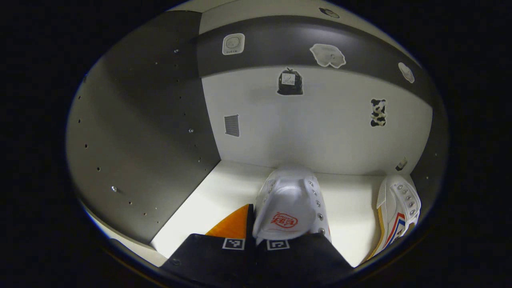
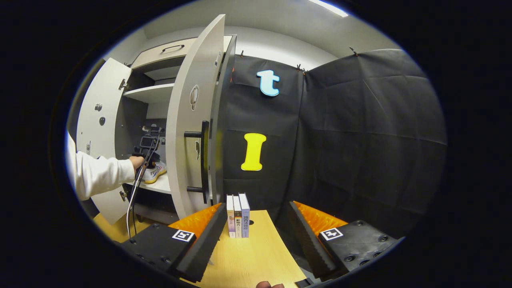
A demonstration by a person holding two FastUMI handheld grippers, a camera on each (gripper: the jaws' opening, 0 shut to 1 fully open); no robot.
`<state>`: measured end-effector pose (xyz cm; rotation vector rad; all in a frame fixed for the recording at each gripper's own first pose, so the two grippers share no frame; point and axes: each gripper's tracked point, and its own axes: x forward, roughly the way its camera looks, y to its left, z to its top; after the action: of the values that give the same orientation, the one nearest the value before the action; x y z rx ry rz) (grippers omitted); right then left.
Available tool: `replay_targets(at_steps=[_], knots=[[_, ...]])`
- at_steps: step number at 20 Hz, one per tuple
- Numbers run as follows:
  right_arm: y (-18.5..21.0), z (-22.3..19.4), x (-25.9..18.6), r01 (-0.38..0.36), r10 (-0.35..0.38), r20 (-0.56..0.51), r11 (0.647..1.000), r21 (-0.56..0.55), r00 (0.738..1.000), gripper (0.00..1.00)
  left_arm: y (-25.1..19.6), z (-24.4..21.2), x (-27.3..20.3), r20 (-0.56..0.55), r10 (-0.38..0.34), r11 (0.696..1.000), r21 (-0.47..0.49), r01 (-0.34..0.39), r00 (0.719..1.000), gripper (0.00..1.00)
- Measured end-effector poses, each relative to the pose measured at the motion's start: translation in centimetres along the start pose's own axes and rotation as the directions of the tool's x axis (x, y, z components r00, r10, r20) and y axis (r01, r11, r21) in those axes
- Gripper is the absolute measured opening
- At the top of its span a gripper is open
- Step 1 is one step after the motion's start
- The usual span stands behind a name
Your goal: Grab one shoe with the right hand and put it into the shoe cabinet, grab the other shoe with the left hand and put it into the shoe cabinet; then close the right door with the right hand and the left door with the left hand.
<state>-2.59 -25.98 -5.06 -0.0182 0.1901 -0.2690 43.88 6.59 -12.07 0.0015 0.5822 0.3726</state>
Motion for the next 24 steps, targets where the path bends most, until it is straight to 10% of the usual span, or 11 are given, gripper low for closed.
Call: replay_targets(at_steps=[8,17,24], knots=[[0.1,-0.1,-0.5,-0.002,0.002,-0.004,1.0,0.024,1.0,0.98,-0.8,0.6,-2.3,0.053,-0.052,0.99,0.134,0.045,0.997,0.27],[0.2,1.0,-2.0,0.001,-0.002,0.022,1.0,0.029,1.0,0.98,-1.5,2.0,-10.8,0.225,-0.142,0.977,0.187,0.1,0.964,0.87],[1.6,2.3,-3.2,-0.038,0.035,0.046,0.997,0.066,0.998,0.98,-0.9,2.3,-21.8,0.382,-0.237,0.968,0.174,0.182,0.893,0.94]])
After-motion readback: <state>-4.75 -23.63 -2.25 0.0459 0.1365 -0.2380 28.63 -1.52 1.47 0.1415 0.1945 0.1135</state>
